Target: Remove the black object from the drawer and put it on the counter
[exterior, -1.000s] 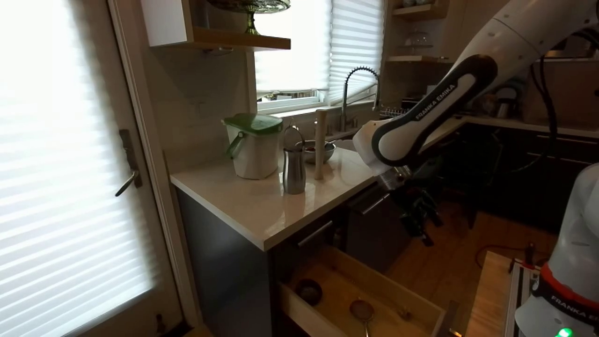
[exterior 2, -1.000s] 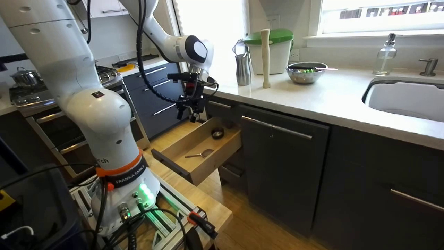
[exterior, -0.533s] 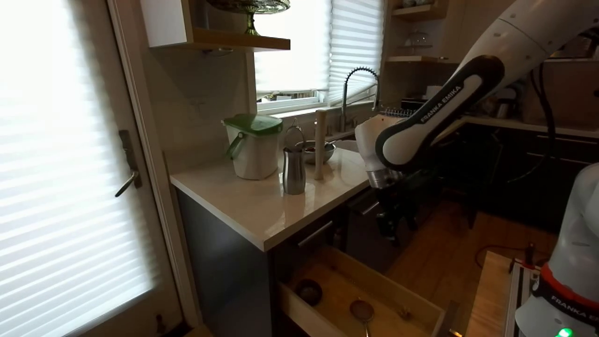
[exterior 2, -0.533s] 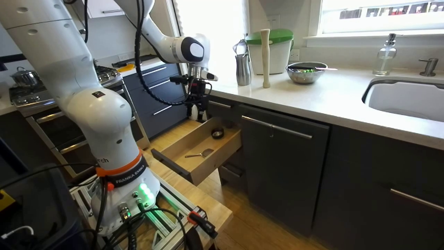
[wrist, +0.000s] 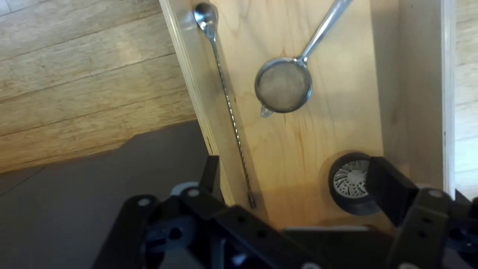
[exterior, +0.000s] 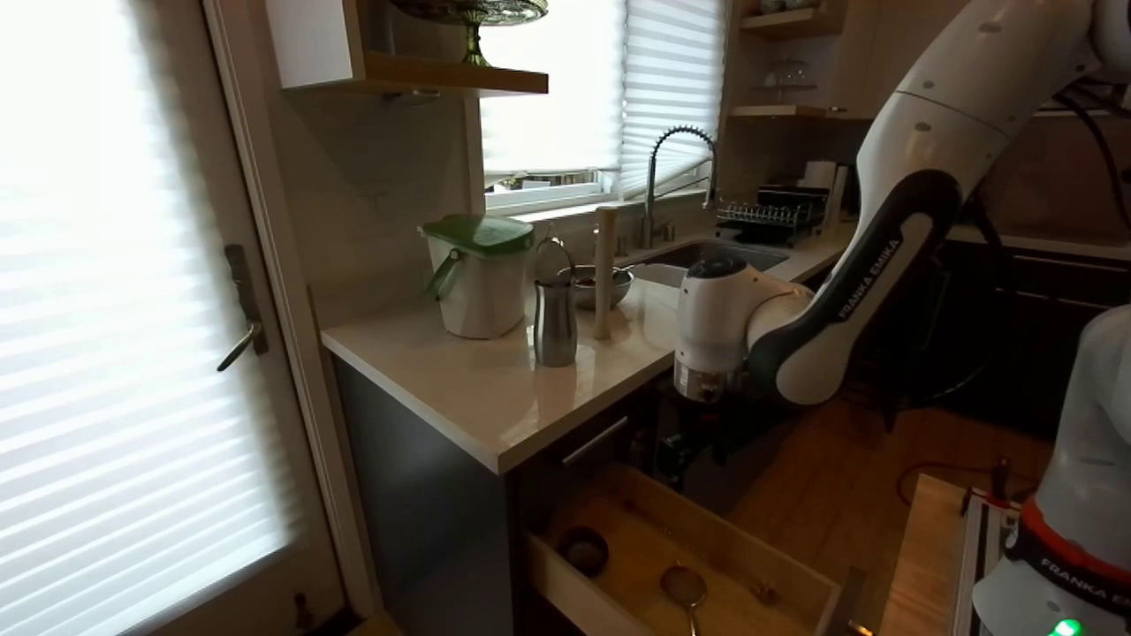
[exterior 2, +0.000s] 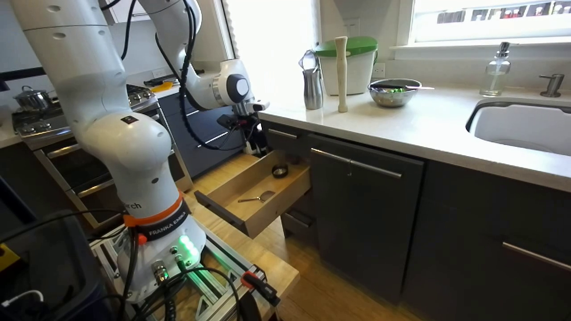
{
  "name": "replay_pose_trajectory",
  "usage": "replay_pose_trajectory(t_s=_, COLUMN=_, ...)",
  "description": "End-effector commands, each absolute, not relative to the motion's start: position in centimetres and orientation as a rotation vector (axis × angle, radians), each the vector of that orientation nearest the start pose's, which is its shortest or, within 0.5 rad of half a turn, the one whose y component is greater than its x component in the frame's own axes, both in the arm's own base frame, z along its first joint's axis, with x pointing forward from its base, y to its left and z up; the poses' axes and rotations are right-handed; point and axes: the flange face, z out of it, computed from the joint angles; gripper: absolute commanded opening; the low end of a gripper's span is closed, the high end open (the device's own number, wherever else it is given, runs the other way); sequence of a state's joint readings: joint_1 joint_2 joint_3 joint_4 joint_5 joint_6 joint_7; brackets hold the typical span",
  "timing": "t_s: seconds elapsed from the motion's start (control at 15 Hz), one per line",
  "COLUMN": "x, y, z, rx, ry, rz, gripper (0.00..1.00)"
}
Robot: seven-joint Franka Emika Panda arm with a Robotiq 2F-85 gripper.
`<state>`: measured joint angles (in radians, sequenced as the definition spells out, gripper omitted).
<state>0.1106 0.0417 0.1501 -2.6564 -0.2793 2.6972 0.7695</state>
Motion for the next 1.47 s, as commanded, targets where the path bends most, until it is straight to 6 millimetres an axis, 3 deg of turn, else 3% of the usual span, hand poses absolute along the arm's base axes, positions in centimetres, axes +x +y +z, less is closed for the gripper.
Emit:
replay_pose_trajectory(t_s=0.0, x=40.9, y=12.3, z=19.1, rx=-3.203, ry=0.552, rz=-0.166, gripper=1.0)
replay_pose_trajectory(t_s=0.33, x=40.1, y=14.8, z=10.4, rx=-3.159, ry=0.535, rz=0.043, gripper=1.0)
replay_pose_trajectory(t_s=0.47, x=39.5, y=16.1, z=8.1, rx=-3.106, ry=0.388, rz=0.159, gripper=1.0)
replay_pose_trajectory(t_s=0.53, x=39.3, y=15.1, z=10.6, rx=-3.15, ry=0.468, rz=0.08, gripper=1.0)
replay_pose_trajectory(t_s=0.67, x=39.1, y=16.1, z=8.5, rx=-3.126, ry=0.405, rz=0.153, gripper=1.0)
replay_pose_trajectory(t_s=0.8, x=39.4, y=16.3, z=8.0, rx=-3.122, ry=0.393, rz=0.162, gripper=1.0)
replay_pose_trajectory(t_s=0.93, x=40.7, y=15.9, z=8.0, rx=-3.054, ry=0.677, rz=0.085, gripper=1.0)
replay_pose_trajectory(t_s=1.13, x=42.0, y=15.5, z=7.2, rx=-2.946, ry=0.886, rz=-0.017, gripper=1.0)
replay_pose_trajectory(t_s=1.4, x=43.0, y=17.7, z=5.6, rx=-2.78, ry=1.105, rz=-0.211, gripper=1.0)
